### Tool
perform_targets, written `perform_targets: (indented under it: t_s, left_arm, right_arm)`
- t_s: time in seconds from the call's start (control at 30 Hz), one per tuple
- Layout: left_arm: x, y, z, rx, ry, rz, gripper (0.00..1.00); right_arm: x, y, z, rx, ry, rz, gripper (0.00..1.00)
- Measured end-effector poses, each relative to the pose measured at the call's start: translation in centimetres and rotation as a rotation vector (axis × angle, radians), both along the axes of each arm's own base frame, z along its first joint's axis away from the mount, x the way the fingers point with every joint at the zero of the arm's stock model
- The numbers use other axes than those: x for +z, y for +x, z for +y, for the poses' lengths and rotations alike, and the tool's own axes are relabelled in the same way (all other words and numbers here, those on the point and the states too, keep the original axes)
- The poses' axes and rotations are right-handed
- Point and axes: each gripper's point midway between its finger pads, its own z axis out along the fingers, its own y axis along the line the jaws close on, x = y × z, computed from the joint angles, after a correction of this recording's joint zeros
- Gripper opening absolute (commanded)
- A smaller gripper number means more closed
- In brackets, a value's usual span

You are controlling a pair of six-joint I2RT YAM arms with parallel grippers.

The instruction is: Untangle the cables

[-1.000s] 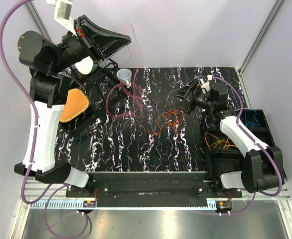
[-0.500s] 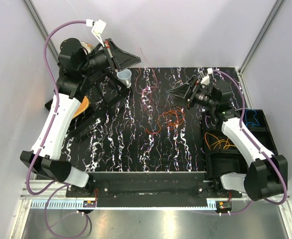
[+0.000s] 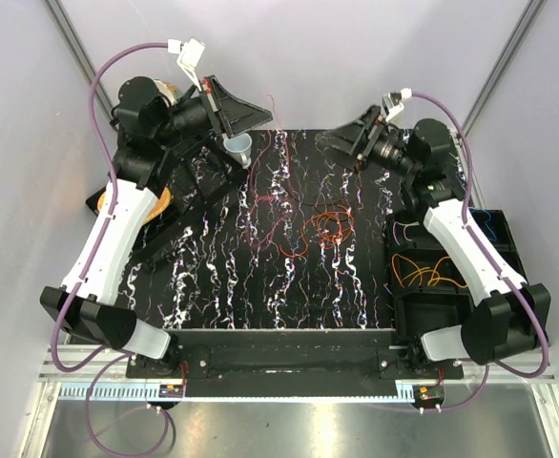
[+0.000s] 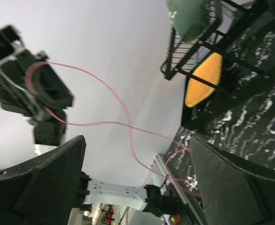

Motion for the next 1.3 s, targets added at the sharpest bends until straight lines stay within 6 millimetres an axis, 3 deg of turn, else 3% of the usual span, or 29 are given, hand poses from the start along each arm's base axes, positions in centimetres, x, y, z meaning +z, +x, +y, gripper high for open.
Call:
perform_targets:
  t_s: [0.13, 0.33, 0.57, 0.67, 0.83, 0.97, 1.0, 1.07, 1.1, 1.17, 1.2, 1.23, 1.27, 1.3]
  left_arm:
    - [-1.3, 0.1, -0.4, -0.013, 0.01, 0.023, 0.0]
    - [-3.6, -0.3, -1.6, -0.04, 0.048, 0.059, 0.0]
    - [-5.6, -1.0, -2.9, -0.066, 0.092, 0.081, 0.0]
    - [-5.9, -1.4, -3.5, -0.075, 0.104, 0.077, 0.0]
    - [-6.0, -1.8, -4.2, -0.081, 0.112, 0.066, 0.0]
    - [-6.4, -2.0, -4.7, -0.077, 0.123, 0.072, 0.0]
    - [-6.5, -2.0, -4.8, -0.076, 0.126, 0.074, 0.0]
    - [-6.7, -2.2, -5.1, -0.075, 0.135, 0.073, 0.0]
    - [-6.9, -2.3, -5.3, -0.075, 0.141, 0.075, 0.0]
    - [-7.1, -2.4, -5.6, -0.072, 0.15, 0.071, 0.0]
    - [-7.2, -2.5, -5.7, -0.071, 0.154, 0.071, 0.0]
    - [-7.4, -2.5, -5.8, -0.071, 0.161, 0.072, 0.0]
    - [-7.5, -2.6, -5.8, -0.07, 0.165, 0.072, 0.03]
    - [-7.7, -2.5, -5.8, -0.066, 0.169, 0.076, 0.13]
  right_arm:
    - [2.8, 0.2, 1.2, 0.032, 0.062, 0.021, 0.97]
    - [5.4, -0.7, 3.6, 0.092, 0.109, 0.051, 0.97]
    - [9.0, -1.7, 4.1, 0.107, 0.143, 0.003, 0.97]
    - [8.9, -1.7, 4.6, 0.117, 0.146, 0.014, 0.96]
    - [7.2, -1.2, 5.5, 0.128, 0.13, 0.084, 0.94]
    - [7.0, -0.9, 5.5, 0.114, 0.13, 0.096, 0.77]
    - [7.0, -0.9, 5.5, 0.111, 0.131, 0.097, 0.66]
    - [6.9, -0.8, 5.5, 0.11, 0.128, 0.1, 0.56]
    - [6.9, -0.8, 5.5, 0.109, 0.126, 0.104, 0.44]
    - [6.7, -0.8, 5.5, 0.104, 0.122, 0.105, 0.31]
    - [6.6, -0.7, 5.5, 0.103, 0.12, 0.109, 0.13]
    - [6.5, -0.7, 5.5, 0.101, 0.116, 0.113, 0.02]
    - [6.4, -0.7, 5.5, 0.101, 0.111, 0.114, 0.0]
    - [6.2, -0.7, 5.5, 0.099, 0.109, 0.119, 0.0]
